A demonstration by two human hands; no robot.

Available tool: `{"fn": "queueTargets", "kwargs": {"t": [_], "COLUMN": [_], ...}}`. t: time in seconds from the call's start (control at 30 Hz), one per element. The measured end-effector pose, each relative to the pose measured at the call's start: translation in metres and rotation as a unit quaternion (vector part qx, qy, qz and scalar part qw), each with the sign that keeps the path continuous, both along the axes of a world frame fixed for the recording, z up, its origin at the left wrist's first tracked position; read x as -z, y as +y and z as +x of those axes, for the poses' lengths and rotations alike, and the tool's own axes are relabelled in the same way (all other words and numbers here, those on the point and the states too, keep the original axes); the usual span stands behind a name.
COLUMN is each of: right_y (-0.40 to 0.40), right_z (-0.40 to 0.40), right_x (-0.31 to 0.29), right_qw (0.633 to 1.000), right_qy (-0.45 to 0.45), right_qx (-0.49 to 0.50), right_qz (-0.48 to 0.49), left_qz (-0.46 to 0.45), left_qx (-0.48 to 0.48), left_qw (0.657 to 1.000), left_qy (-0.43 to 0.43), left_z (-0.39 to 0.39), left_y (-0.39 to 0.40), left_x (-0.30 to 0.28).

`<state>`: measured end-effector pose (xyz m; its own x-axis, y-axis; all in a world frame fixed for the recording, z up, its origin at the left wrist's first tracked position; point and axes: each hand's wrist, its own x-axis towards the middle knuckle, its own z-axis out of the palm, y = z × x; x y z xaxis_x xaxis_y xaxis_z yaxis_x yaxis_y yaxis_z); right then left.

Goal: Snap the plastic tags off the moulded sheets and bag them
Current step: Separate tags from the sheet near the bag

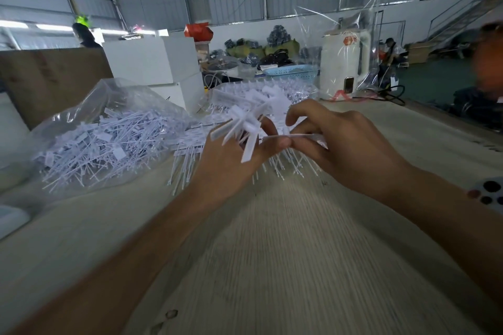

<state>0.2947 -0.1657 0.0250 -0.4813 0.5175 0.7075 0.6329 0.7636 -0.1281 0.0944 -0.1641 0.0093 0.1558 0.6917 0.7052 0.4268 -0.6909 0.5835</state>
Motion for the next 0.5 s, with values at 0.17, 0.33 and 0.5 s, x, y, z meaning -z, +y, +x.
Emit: {"fn": "queueTargets", "kwargs": {"t": [0.17, 0.33, 0.5], "right_y": [0.005, 0.011, 0.003], "right_z": [0.001, 0.004, -0.003], "right_x": [-0.001, 0.0, 0.001], "right_qw": [0.999, 0.998, 0.996], "right_qy": [0.005, -0.002, -0.006], "right_qx": [-0.007, -0.02, -0.034], "right_qz": [0.035, 0.051, 0.087], "left_qz": [-0.004, -0.004, 0.003], "left_qx": [-0.026, -0.041, -0.039], "left_qw": [0.997, 0.997, 0.998], "left_qy": [-0.074, -0.058, -0.049], "left_z": [0.004, -0.001, 0.0], "left_y": [-0.005, -0.009, -0.008], "left_x": [-0.001, -0.007, 0.0]}}
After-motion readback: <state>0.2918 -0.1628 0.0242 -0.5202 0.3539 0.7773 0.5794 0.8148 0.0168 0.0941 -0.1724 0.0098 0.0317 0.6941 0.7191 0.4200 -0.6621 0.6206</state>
